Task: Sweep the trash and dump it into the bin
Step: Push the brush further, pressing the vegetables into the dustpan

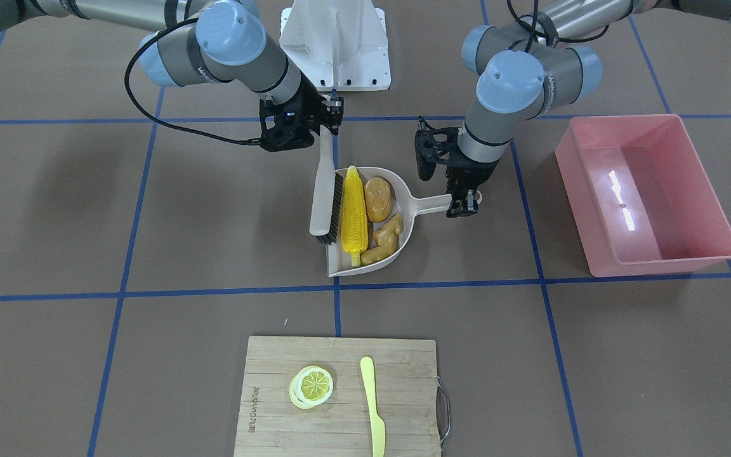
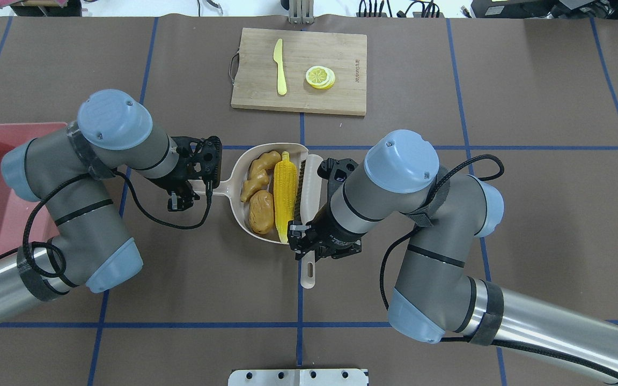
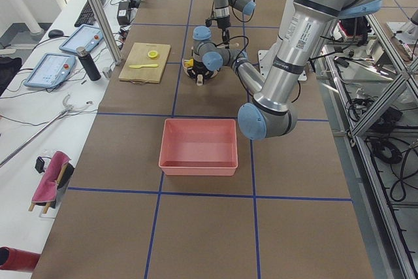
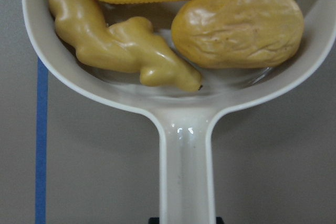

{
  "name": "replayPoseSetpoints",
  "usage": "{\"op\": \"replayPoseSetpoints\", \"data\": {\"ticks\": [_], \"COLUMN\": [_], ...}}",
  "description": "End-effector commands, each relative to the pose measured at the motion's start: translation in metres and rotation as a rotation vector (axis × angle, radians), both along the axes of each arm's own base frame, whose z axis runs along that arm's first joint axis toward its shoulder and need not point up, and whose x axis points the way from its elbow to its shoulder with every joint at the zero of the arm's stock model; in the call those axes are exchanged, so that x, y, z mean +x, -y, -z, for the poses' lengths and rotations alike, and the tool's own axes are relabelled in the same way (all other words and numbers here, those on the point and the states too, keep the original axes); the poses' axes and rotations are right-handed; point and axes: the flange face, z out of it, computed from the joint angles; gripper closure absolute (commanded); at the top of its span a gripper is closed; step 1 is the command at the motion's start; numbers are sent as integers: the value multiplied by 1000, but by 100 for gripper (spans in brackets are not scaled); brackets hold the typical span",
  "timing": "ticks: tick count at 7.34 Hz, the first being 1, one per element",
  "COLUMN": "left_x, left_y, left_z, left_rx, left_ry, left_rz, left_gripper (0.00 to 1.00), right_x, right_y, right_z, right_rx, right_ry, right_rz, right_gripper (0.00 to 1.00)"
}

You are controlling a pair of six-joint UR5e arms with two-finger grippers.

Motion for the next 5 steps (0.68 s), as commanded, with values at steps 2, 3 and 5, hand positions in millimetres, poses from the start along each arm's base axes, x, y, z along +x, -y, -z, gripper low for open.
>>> {"op": "replayPoseSetpoints", "data": {"ticks": [2, 3, 5], "left_x": [-9, -10, -14], "left_y": [-6, -8, -10], "left_z": [1, 7, 12], "left_rx": [-35, -44, -85], "left_ry": [-85, -124, -192], "left_rz": [41, 58, 84], "left_gripper": [100, 100, 100], "right_x": [23, 37, 67], "right_y": [-4, 1, 12], "right_z": [14, 18, 18], "right_rx": [30, 54, 77], "right_ry": [-49, -68, -97], "right_rz": [16, 22, 15], "right_gripper": [100, 100, 100]}}
